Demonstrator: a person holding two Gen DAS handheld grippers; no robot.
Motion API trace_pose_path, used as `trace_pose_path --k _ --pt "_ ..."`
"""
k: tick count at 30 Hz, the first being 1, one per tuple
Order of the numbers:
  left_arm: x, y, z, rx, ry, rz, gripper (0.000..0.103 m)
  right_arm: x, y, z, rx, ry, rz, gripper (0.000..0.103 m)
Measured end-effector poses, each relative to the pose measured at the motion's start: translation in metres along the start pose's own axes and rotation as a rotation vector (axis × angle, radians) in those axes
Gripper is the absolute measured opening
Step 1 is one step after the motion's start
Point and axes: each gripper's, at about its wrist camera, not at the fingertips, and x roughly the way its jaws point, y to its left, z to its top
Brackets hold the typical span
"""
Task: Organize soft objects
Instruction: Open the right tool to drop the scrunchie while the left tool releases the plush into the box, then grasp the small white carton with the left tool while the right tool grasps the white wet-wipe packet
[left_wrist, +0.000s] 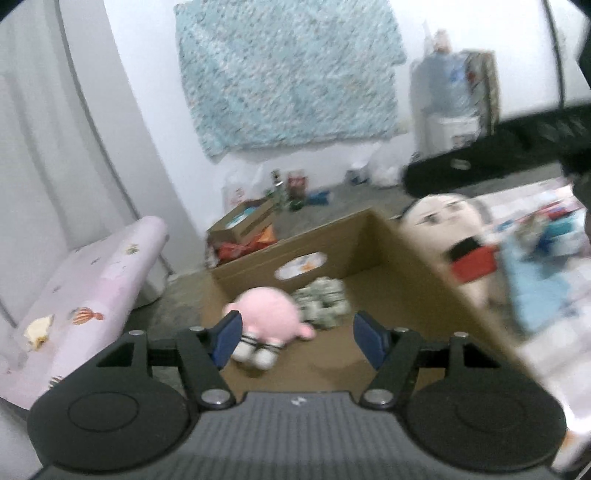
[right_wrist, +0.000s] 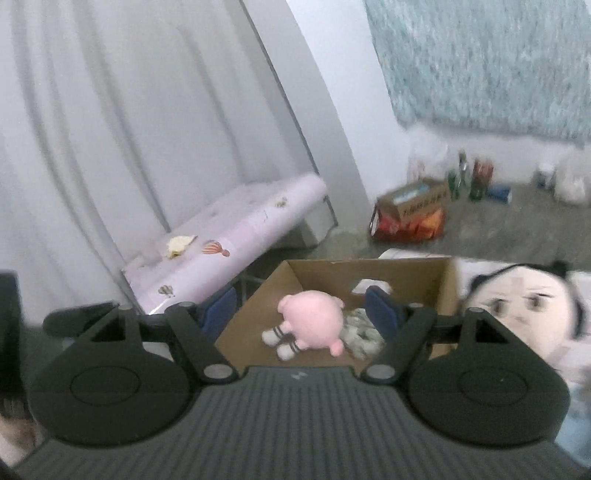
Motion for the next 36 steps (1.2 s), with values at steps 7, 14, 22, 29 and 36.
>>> trace_pose_path --k 7,14,22,29,36 --pt "-0.049 -0.061 -0.007 0.007 -0.074 -0.166 0.068 -0.141 -0.046 -0.062 0.061 -0.122 -0.126 0.077" --pt "-0.044 -0.132 -0.002 0.072 -0.103 -0.215 0.068 -0.194 -0.124 -0.114 0.152 -0.133 -0.292 0.077" --pt "-0.014 -0.196 0.009 0.167 -0.1 -0.241 0.068 -0.192 -0.202 -0.161 0.299 -0.117 -0.294 0.077" --pt "0.053 -0.261 0.033 0.307 -0.112 -0.252 0.067 -0.159 -0.252 -0.153 0.44 -0.132 -0.283 0.077" --pt "0.127 -0.326 0.051 0.498 -0.126 -0.22 0.063 -0.155 -0.296 -0.143 0.585 -0.179 -0.243 0.08"
